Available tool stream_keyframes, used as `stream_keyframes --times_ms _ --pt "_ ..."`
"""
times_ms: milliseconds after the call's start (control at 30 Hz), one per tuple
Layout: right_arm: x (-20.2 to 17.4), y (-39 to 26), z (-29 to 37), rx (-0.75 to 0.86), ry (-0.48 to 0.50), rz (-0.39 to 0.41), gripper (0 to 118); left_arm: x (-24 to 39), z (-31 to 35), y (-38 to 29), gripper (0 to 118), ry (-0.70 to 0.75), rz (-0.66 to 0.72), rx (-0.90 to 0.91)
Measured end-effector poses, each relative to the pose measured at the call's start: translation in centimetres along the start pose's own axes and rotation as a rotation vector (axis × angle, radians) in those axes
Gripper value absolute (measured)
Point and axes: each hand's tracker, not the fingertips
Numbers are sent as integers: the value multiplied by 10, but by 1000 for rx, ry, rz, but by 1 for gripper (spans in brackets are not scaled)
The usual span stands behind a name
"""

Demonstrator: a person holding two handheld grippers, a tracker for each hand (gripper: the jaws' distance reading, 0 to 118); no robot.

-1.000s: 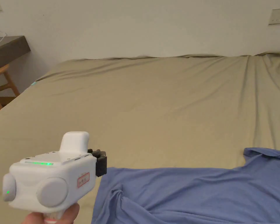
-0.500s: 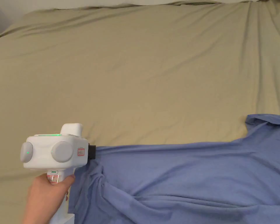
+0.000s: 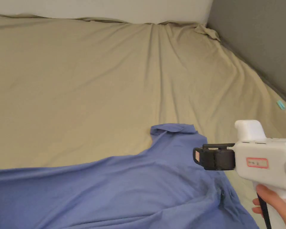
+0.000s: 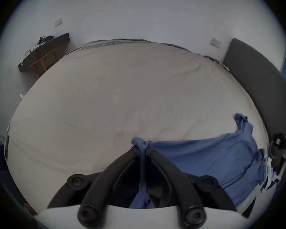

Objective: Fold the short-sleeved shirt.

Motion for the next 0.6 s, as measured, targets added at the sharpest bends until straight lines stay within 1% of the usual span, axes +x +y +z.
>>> stream_keyframes --times_ms 33,67,100,200,233,267,300,333,367,400,433,467,500,567,600 --pt "11 8 -20 -32 -11 -12 118 0 -1 0 4 2 3 0" --pt "23 17 -43 -67 -36 -43 118 0 -2 -1 4 3 9 -7" --pt "33 25 -67 -135 -61 -63 118 3 -3 0 4 12 5 -17" --pt "50 38 -126 -210 -101 -108 118 8 -7 1 4 24 -10 -32" --pt "52 40 -141 -241 -98 -126 111 4 -14 2 4 21 -9 -39" --pt "52 39 -152 -268 -91 -137 98 5 -16 2 4 22 -9 -41" --pt "49 37 -158 -296 -82 -130 69 7 -18 2 4 28 -13 -45" --pt "40 37 -152 -276 -215 -11 53 8 -19 3 4 29 -22 -53" --pt "36 39 -142 -219 -145 46 41 6 -23 4 4 28 -26 -55" --pt "36 41 -139 -240 -151 59 16 6 -23 4 4 26 -33 -54" --pt "39 41 -137 -242 -154 69 5 7 -23 5 4 29 -40 -53" --pt "36 40 -129 -232 -133 40 4 7 -23 7 4 31 -42 -53" --pt "36 41 -123 -221 -118 37 5 5 -22 8 4 28 -42 -52" --pt "35 44 -108 -181 -127 57 5 4 -15 10 4 13 -32 -36" --pt "31 46 -97 -156 -115 64 5 3 -9 11 4 5 -24 -24"
